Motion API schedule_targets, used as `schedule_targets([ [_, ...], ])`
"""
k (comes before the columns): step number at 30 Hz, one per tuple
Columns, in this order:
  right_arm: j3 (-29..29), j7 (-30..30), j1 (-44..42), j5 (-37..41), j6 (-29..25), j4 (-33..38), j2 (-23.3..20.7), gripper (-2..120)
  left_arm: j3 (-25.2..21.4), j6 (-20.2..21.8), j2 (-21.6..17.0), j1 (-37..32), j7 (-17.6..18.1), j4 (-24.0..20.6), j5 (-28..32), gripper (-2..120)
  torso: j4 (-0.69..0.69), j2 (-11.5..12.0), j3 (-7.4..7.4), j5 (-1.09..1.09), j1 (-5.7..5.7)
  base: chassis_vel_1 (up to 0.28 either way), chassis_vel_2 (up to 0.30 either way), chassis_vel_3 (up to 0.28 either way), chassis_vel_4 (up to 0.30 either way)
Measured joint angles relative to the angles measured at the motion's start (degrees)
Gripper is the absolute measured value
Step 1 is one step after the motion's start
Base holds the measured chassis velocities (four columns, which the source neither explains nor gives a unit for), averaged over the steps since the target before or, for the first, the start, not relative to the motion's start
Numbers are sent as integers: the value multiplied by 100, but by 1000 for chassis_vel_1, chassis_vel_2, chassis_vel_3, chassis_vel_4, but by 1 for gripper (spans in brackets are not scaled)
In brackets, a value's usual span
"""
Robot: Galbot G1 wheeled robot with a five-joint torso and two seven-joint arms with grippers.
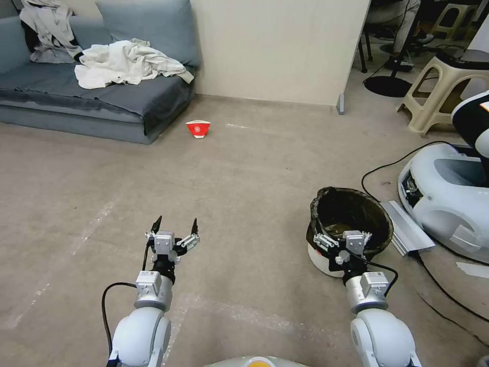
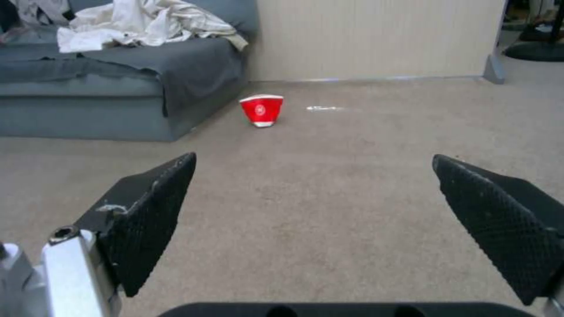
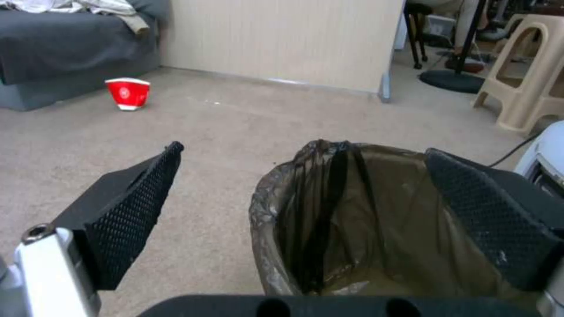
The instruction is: Pick up the trash can from the floor.
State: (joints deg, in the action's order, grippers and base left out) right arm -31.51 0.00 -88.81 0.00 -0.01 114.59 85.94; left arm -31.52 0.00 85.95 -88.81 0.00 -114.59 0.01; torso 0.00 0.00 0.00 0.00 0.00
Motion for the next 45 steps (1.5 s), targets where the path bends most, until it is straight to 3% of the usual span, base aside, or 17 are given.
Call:
schedule_targets([
  [17,-1,0,-12,8,13,10,2,100,-29,44,4,-53,-6,-100,46,100,1,0,0,1,0,0,0,0,0],
  [21,-23,0,-98,84,136,185,18,100,-201,319,30,-308,-35,-532,301,100,-1,0,0,-3,0,0,0,0,0],
  [23,-89,-10,-319,284,458,643,65,100,-405,650,66,-611,-73,-1042,607,100,0,0,0,1,0,0,0,0,0],
  [25,-115,-17,-403,362,583,812,83,100,-463,751,77,-700,-87,-1199,699,100,-1,0,0,0,0,0,0,0,0],
  [28,-218,-52,-757,687,1104,1543,160,100,-749,1223,128,-1134,-147,-1928,1136,100,0,0,0,0,0,0,0,0,0],
  [33,-335,-90,-1152,1048,1681,2358,245,100,-1038,1695,180,-1567,-204,-2667,1575,100,-1,-1,-1,-2,-1,0,0,0,0],
  [43,-367,-100,-1252,1148,1825,2548,268,100,-1084,1760,188,-1642,-223,-2764,1646,100,0,-1,0,0,0,0,0,0,0],
  [45,-368,-87,-1244,1162,1659,2500,250,100,-1088,1551,172,-1670,-271,-2686,1627,100,0,-1,-1,-1,-1,0,0,0,0],
])
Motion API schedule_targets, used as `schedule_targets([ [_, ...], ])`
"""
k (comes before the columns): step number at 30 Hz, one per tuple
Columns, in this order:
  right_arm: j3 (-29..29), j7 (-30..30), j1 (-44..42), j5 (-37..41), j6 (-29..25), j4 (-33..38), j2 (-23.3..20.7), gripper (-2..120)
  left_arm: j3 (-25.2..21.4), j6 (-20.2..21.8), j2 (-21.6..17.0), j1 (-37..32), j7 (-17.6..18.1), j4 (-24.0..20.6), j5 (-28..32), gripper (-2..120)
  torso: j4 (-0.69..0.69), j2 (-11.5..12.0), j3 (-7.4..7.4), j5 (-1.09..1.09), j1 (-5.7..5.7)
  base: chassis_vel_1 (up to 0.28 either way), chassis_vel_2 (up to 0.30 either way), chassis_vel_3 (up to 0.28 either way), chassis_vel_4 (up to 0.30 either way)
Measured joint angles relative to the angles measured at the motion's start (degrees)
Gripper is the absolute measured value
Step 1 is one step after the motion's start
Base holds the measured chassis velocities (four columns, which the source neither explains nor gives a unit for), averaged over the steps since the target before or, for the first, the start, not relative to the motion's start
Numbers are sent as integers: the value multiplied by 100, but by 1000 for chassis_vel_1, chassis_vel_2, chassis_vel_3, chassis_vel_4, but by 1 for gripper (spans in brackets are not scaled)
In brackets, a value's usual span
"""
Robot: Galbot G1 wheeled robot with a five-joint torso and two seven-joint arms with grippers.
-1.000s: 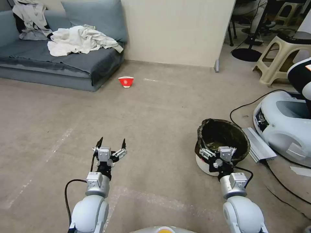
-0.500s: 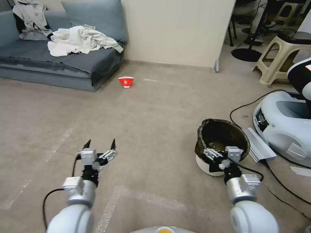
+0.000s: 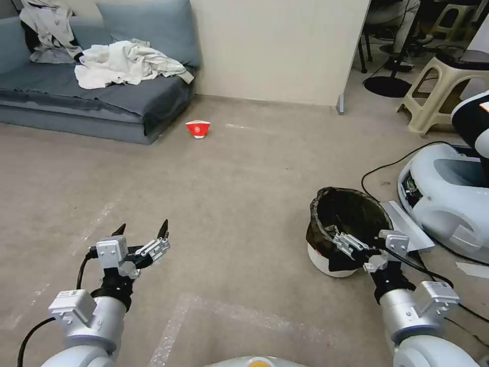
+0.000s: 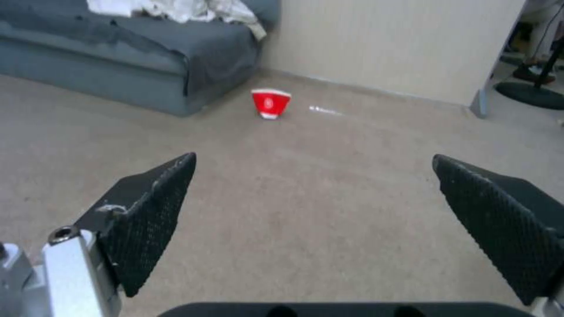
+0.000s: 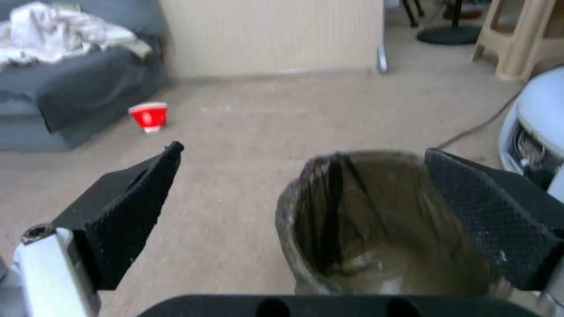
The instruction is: Pick up the trash can from the floor.
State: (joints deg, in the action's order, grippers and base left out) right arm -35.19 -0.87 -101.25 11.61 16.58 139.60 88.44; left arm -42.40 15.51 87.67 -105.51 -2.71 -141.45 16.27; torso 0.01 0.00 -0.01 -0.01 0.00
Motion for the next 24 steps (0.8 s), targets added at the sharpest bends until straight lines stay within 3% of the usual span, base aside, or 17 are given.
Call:
schedule_targets([
  [2,0,54,38,15,-394,-201,-44,100,0,-423,-41,-47,-84,262,-87,100,-1,0,0,2,0,0,0,0,0],
  [3,0,54,38,15,-394,-201,-44,100,0,-423,-41,-47,-84,262,-87,100,-1,0,0,2,0,0,0,0,0],
  [6,3,166,121,41,-1178,-588,-135,100,9,-1038,-98,-95,-222,673,-239,100,-2,1,0,1,0,0,0,0,0],
  [10,6,190,170,41,-1521,-757,-142,100,48,-1099,-103,-84,-260,763,-285,100,-1,0,0,0,0,-12,-13,-11,-11],
  [24,8,203,149,-37,-1652,-777,-77,100,92,-1093,-127,-65,-263,774,-288,100,-1,1,0,1,0,-83,-82,-71,-75],
])
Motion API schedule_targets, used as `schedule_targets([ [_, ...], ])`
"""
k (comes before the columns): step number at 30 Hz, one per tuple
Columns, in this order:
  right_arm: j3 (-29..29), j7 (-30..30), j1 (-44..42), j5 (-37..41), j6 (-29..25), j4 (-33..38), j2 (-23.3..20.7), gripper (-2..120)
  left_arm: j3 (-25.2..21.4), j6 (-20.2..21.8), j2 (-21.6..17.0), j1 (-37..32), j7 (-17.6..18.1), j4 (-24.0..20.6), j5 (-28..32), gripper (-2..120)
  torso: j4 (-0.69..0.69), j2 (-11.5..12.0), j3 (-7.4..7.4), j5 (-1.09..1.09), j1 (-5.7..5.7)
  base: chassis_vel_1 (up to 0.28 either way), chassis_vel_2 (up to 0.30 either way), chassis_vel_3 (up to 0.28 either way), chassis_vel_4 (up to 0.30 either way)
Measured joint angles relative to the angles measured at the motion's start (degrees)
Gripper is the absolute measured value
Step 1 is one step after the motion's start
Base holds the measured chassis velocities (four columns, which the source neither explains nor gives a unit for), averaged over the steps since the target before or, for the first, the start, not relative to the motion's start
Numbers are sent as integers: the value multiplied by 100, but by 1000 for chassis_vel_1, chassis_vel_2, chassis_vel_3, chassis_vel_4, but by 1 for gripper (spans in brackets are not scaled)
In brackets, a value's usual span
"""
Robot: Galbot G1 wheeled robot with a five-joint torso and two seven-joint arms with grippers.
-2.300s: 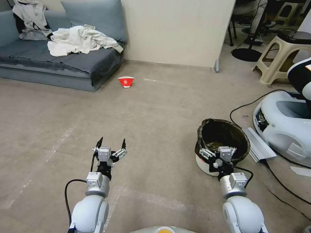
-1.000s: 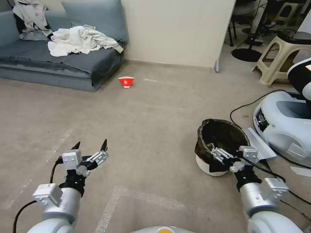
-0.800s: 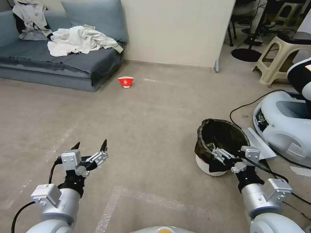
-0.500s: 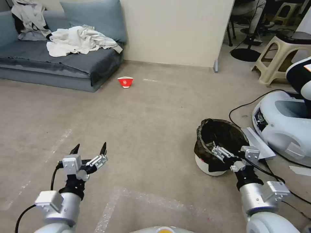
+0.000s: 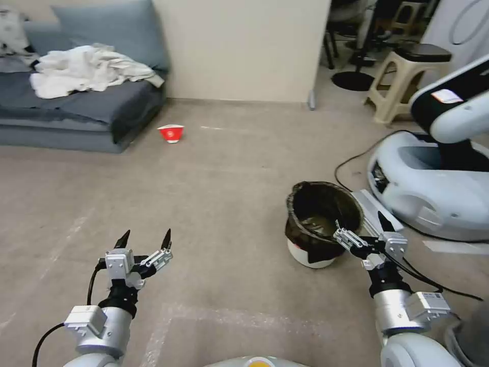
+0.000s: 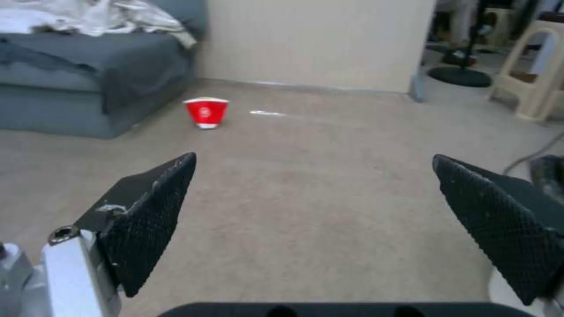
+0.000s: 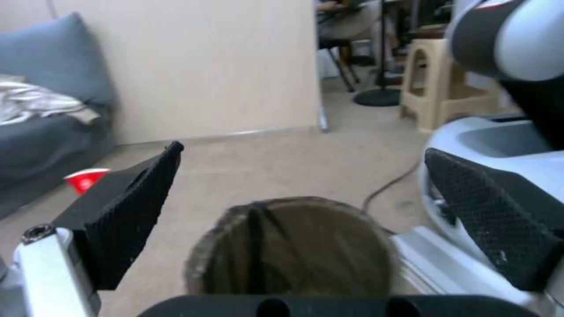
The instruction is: Pick up the trash can from the floor.
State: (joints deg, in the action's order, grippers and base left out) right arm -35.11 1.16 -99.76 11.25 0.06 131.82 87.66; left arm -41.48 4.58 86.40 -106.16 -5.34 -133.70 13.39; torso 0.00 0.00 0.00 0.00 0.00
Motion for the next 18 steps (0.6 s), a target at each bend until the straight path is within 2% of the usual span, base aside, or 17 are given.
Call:
schedule_targets([
  [14,10,49,-30,-74,-192,-26,45,100,2,-69,-16,-1,1,38,10,100,1,-1,0,0,1,-122,-124,-121,-118],
  [18,9,79,-29,-76,-274,-55,48,100,8,-102,-15,7,8,59,12,100,2,0,0,0,1,-62,-64,-40,-56],
])
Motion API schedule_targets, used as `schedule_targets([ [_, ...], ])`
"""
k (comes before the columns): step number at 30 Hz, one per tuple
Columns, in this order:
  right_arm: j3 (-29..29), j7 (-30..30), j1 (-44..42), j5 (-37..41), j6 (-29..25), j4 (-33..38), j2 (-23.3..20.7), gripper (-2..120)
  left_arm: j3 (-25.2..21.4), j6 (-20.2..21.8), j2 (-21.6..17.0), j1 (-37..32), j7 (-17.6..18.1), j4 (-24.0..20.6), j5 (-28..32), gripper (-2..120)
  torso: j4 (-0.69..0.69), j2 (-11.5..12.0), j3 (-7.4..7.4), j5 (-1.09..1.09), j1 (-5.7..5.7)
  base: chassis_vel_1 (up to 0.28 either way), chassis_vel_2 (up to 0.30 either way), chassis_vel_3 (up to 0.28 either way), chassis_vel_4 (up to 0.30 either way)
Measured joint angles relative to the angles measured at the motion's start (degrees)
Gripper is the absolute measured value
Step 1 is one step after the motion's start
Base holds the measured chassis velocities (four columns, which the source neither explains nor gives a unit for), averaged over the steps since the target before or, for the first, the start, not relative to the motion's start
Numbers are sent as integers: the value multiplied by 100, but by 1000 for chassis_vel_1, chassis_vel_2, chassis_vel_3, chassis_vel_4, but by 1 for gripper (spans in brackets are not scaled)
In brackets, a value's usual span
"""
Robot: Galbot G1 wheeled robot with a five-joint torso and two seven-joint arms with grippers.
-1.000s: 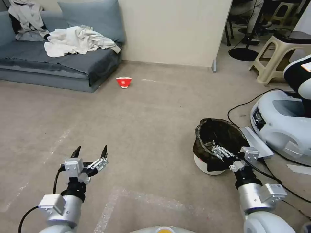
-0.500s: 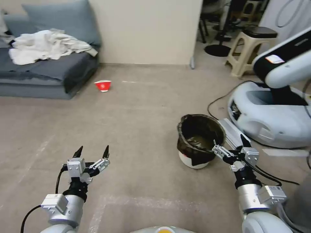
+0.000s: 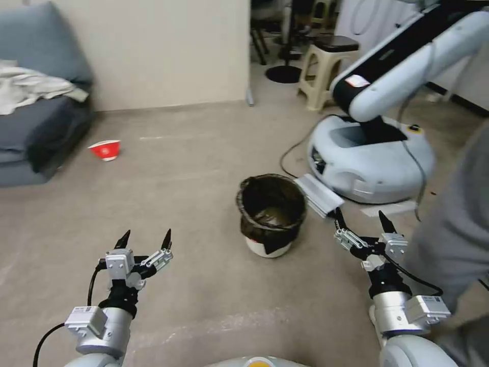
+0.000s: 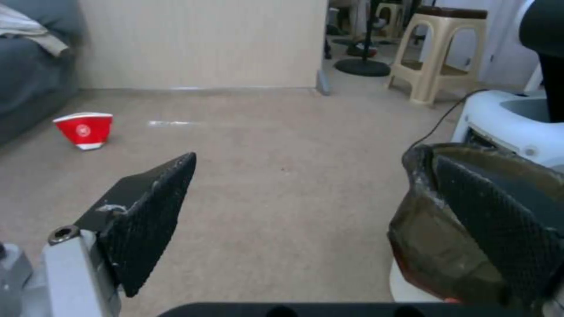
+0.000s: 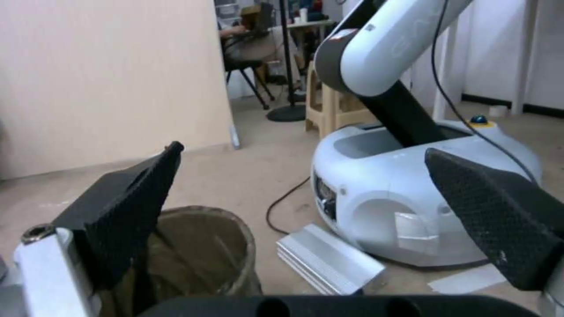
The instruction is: Pick up the trash can from the floor.
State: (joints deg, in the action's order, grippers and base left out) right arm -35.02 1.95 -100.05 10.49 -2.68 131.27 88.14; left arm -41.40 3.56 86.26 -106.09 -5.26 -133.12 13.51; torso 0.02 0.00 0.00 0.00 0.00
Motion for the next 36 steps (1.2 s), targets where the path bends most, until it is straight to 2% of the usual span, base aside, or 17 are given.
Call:
schedule_targets([
  [3,6,16,9,1,-56,-36,-1,100,-1,-9,4,18,11,12,3,100,-4,0,0,0,0,0,0,0,0],
  [36,-2,60,-10,14,-136,-64,11,100,56,-97,38,41,-28,73,-16,100,-2,0,0,0,0,-10,10,11,-10],
])
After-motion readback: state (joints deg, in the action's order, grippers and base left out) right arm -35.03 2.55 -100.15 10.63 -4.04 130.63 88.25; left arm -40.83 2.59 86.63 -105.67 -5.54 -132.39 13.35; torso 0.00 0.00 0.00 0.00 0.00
